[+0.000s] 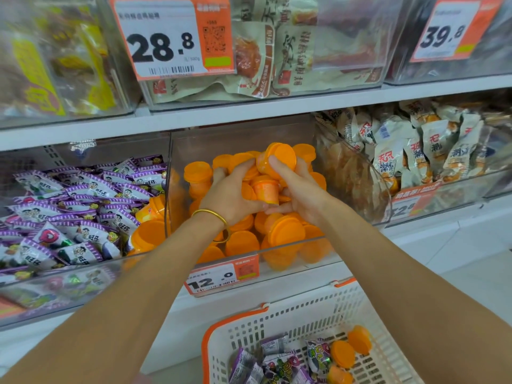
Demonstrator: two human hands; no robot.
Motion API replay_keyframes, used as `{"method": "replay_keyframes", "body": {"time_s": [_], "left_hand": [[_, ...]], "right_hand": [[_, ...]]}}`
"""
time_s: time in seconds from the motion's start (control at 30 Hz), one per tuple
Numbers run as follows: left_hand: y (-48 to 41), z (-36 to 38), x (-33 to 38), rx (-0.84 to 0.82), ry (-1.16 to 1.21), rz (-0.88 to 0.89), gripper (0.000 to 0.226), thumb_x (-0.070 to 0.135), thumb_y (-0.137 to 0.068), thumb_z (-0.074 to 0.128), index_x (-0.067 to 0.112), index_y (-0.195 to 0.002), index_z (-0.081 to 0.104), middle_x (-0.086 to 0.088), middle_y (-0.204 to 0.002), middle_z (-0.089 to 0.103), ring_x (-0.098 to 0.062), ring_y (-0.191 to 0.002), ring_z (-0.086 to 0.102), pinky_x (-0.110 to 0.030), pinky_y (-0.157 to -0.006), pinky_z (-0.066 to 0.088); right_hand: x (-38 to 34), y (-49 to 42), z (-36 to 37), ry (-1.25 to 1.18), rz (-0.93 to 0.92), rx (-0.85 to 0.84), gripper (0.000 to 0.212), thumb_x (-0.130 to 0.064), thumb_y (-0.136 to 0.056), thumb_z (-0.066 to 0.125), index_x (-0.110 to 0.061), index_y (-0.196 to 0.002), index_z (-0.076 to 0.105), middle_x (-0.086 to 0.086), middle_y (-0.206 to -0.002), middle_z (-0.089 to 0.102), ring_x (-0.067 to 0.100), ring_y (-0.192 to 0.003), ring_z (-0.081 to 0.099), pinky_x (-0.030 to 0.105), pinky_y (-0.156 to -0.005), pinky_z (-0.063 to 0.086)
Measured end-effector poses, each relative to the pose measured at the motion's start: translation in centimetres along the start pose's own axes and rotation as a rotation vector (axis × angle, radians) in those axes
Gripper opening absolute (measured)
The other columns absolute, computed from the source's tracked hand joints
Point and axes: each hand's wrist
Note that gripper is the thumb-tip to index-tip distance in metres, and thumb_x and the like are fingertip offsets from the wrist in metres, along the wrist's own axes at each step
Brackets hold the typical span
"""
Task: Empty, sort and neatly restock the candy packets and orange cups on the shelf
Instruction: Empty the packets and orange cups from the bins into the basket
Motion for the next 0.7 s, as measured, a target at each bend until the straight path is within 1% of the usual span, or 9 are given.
{"method": "replay_keyframes", "body": {"time_s": [0.1,0.13,0.2,0.27,0.33,0.43,0.53,0.63,0.7], "left_hand": [[0.4,0.5,0.0,-0.025,0.033,0.000,0.092,0.037,-0.074,0.076,0.036,-0.147,0.021,-0.010,-0.145,0.022,-0.027,-0.135,0.027,-0.032,-0.108,0.029],[0.6,0.5,0.1,-0.014,0.042,0.013,0.091,0.037,-0.074,0.076,0.036,-0.146,0.021,-0.011,-0.145,0.023,-0.026,-0.136,0.025,-0.032,-0.109,0.028],[0.9,-0.1,0.8,0.030,0.055,0.047,0.090,0.036,-0.074,0.076,0.037,-0.146,0.021,-0.010,-0.144,0.023,-0.026,-0.135,0.026,-0.030,-0.108,0.026],[1.4,-0.8,1.9,0.094,0.046,0.095,0.090,0.035,-0.075,0.076,0.038,-0.146,0.022,-0.009,-0.140,0.025,-0.025,-0.131,0.031,-0.025,-0.104,0.028],[2.4,-1.1,3.5,0.159,0.030,0.153,0.089,0.034,-0.075,0.075,0.039,-0.146,0.022,-0.007,-0.137,0.026,-0.023,-0.126,0.036,-0.024,-0.099,0.033],[4.8,-0.4,6.2,0.214,0.032,0.227,0.089,0.036,-0.074,0.075,0.042,-0.145,0.021,-0.004,-0.136,0.027,-0.020,-0.121,0.040,-0.026,-0.094,0.039],[8.1,2.2,9.0,0.224,0.096,0.304,0.090,0.039,-0.072,0.076,0.042,-0.144,0.023,-0.004,-0.134,0.028,-0.019,-0.120,0.040,-0.028,-0.095,0.040],[12.2,8.1,10.6,0.143,0.153,0.340,0.091,0.036,-0.072,0.077,0.039,-0.145,0.023,-0.005,-0.135,0.028,-0.020,-0.119,0.042,-0.033,-0.093,0.043],[14.4,13.2,10.2,-0.011,0.190,0.283,0.091,0.037,-0.074,0.075,0.041,-0.145,0.019,-0.005,-0.138,0.025,-0.023,-0.120,0.044,-0.035,-0.089,0.046]], "right_hand": [[0.2,0.5,-0.2,-0.017,0.029,-0.008,0.075,-0.054,-0.080,0.066,-0.036,-0.140,0.025,0.004,-0.140,0.042,0.035,-0.114,0.057,0.044,-0.061,0.058],[0.1,0.8,-0.3,-0.041,0.027,-0.012,0.073,-0.054,-0.080,0.066,-0.036,-0.139,0.027,0.005,-0.141,0.041,0.035,-0.117,0.055,0.044,-0.062,0.058],[-0.7,1.6,-0.4,-0.073,-0.008,-0.027,0.057,-0.050,-0.084,0.062,-0.035,-0.130,0.032,0.005,-0.137,0.045,0.032,-0.113,0.058,0.045,-0.063,0.059],[-1.8,2.7,-0.8,-0.094,-0.071,-0.042,0.047,-0.048,-0.087,0.058,-0.031,-0.125,0.037,0.005,-0.131,0.050,0.027,-0.101,0.066,0.047,-0.064,0.059],[-3.0,4.4,-1.4,-0.118,-0.127,-0.058,0.058,-0.050,-0.081,0.059,-0.027,-0.129,0.037,0.006,-0.129,0.053,0.026,-0.097,0.068,0.049,-0.067,0.058],[-3.7,8.0,-3.5,-0.102,-0.192,-0.062,0.074,-0.053,-0.075,0.064,-0.027,-0.137,0.034,0.006,-0.132,0.055,0.028,-0.109,0.064,0.053,-0.073,0.056],[-2.8,13.2,-6.6,-0.080,-0.251,-0.025,0.084,-0.057,-0.068,0.069,-0.028,-0.139,0.035,0.004,-0.131,0.058,0.028,-0.111,0.064,0.051,-0.070,0.056],[0.9,18.3,-10.8,-0.046,-0.188,0.030,0.084,-0.059,-0.067,0.067,-0.029,-0.140,0.038,0.001,-0.131,0.059,0.025,-0.111,0.064,0.051,-0.069,0.056],[5.3,20.4,-13.4,-0.036,-0.059,0.081,0.081,-0.062,-0.070,0.068,-0.030,-0.138,0.041,0.000,-0.130,0.059,0.024,-0.112,0.063,0.051,-0.070,0.056]]}}
Point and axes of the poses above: each hand's wrist, its own y-axis away from the middle knuckle, its own z-axis out of the palm, x = y × z
